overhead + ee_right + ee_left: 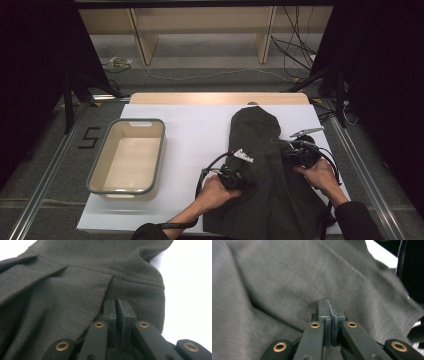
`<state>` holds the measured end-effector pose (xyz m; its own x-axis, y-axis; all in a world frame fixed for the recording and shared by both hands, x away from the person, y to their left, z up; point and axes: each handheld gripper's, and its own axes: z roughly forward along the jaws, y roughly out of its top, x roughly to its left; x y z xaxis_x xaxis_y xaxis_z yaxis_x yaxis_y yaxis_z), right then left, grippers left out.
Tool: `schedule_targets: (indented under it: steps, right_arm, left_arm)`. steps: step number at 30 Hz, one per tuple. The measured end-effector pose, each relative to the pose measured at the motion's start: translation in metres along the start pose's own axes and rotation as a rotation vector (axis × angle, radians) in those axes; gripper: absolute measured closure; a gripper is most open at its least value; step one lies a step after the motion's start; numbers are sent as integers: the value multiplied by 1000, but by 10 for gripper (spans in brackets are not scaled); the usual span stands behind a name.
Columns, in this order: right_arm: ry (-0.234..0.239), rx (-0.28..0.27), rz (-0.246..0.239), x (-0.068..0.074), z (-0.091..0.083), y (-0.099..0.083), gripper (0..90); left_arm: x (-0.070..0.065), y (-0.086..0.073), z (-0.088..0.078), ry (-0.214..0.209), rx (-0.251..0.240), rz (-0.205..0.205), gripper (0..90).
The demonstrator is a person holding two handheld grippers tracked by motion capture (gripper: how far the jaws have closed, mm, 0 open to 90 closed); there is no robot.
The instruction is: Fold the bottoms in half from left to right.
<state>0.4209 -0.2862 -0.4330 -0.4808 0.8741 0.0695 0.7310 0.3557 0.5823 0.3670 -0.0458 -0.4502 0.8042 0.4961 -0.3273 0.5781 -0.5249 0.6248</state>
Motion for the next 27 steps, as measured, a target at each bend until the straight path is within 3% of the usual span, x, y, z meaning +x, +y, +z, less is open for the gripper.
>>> schedule_targets:
  steps: [2,8,10,12,15,18,21,24,27]
  right_arm:
    - [0,5,-4,0,2,0,857]
    - [-8,33,-15,1,8,-2,846]
    - [-4,24,-12,0,6,-2,824]
    - [4,-3,2,-1,0,0,781]
    - [24,-82,22,-5,-15,2,640]
    - [7,-136,55,-11,-24,5,516]
    - [-16,-109,82,-15,-21,3,446]
    - [-18,-67,109,-20,-16,2,389]
    - [-23,-39,108,-23,-12,0,376]
  left_arm:
    - [0,-4,8,17,25,15,892]
    - [0,-9,13,11,57,9,892]
    - [-2,-5,6,6,39,2,884]
    - [-3,0,-8,-13,1,11,793]
    - [2,6,-32,-14,-59,7,686]
    - [17,12,-55,20,-115,-43,606]
    - [39,13,-67,83,-144,-131,539]
    - [59,8,-65,118,-141,-246,464]
    - [71,4,-56,151,-105,-298,404]
